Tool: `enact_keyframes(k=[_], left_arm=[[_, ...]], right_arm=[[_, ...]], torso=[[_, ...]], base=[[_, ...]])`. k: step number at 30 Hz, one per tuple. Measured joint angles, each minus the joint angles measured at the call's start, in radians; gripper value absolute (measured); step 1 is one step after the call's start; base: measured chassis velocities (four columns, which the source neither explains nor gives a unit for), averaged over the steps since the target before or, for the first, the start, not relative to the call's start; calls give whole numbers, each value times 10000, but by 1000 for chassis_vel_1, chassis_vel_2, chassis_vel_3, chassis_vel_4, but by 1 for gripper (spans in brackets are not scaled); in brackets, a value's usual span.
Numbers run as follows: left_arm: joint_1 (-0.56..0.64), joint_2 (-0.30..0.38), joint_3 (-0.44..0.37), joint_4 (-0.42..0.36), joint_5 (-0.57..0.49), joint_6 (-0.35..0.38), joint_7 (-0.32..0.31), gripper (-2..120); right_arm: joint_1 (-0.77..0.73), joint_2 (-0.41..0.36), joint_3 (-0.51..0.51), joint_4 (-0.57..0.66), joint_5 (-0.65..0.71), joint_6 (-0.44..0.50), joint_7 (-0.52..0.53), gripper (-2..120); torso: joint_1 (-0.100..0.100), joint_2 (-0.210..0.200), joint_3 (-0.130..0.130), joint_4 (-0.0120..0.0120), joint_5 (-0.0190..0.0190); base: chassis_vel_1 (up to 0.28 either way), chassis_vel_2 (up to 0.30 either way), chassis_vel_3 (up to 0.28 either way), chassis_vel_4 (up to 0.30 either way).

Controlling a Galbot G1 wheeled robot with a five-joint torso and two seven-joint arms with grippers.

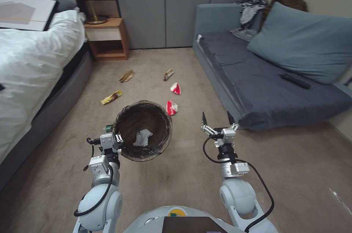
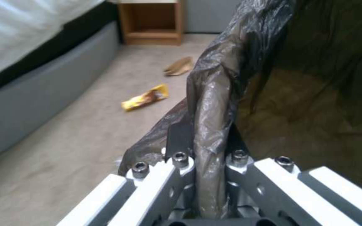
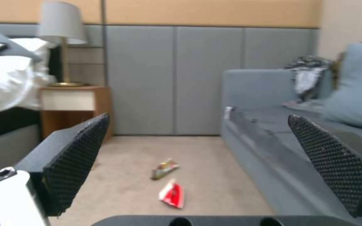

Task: Pick up the trash bin, then pick up the garbage from the floor and place it into the trash bin.

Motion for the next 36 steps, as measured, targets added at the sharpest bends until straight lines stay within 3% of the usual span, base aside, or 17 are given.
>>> enact_keyframes(k=[18,36], left_arm=[[-22,5,-12,29,83,-268,185,0],[-67,29,46,74,94,-370,278,0]], right_arm=[[-67,33,16,6,1,102,-90,100],[-101,105,122,42,34,142,-55,100]], torso=[[0,0,0,3,0],[0,0,0,-2,0]], base=[[118,128,115,124],[12,10,8,9]])
